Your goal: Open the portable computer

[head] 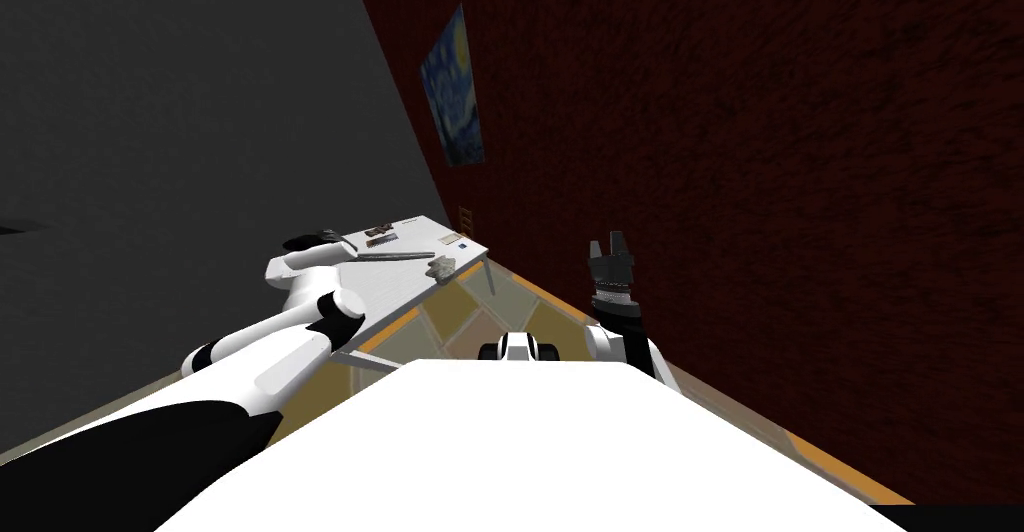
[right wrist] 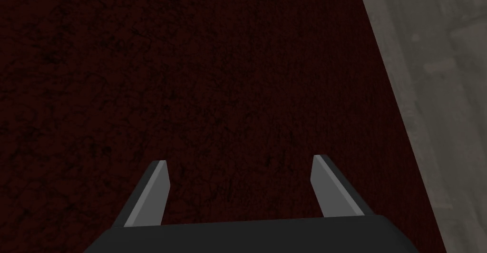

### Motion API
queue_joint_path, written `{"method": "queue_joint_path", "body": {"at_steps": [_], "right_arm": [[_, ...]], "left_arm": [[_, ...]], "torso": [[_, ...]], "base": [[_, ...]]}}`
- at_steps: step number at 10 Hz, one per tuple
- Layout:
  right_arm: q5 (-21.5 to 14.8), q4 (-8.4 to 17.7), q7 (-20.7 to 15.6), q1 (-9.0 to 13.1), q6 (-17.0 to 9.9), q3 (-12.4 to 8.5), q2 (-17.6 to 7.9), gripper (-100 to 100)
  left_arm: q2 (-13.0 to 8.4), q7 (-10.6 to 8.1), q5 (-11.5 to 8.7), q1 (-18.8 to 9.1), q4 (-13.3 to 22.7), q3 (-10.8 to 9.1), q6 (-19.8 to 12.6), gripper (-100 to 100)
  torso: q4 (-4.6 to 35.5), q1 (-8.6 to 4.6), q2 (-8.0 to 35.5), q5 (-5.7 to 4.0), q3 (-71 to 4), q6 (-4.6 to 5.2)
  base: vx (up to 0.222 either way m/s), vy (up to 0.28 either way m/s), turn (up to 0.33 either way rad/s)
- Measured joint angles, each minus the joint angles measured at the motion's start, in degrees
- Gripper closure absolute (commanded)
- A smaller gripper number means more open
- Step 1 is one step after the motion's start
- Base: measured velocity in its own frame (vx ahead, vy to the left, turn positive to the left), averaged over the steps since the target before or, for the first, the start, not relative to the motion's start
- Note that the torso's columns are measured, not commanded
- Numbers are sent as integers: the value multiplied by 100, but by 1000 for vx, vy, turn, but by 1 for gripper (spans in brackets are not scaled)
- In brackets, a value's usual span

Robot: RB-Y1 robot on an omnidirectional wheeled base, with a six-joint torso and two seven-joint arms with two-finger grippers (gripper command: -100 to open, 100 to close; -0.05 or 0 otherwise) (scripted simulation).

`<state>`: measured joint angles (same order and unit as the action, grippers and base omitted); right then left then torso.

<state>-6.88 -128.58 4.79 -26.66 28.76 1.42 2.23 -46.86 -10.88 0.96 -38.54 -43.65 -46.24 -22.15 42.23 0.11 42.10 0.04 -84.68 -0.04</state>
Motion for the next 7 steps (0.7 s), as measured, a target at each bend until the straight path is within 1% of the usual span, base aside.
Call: {"method": "queue_joint_path", "body": {"at_steps": [1,2,7], "right_arm": [[0,0,0,0,0,0,0,0],[0,0,0,0,0,0,0,0],[0,0,0,0,0,0,0,0]], "left_arm": [[-50,18,-27,-29,196,12,43,-100],[-54,21,-29,-32,219,14,51,0],[-53,21,-29,-32,217,14,50,0]], "torso": [[-1,-3,0,-1,-1,6],[3,-9,10,-4,5,5],[6,-11,19,-4,11,4]], "base": [[0,0,0],[0,0,0],[0,0,0]]}}
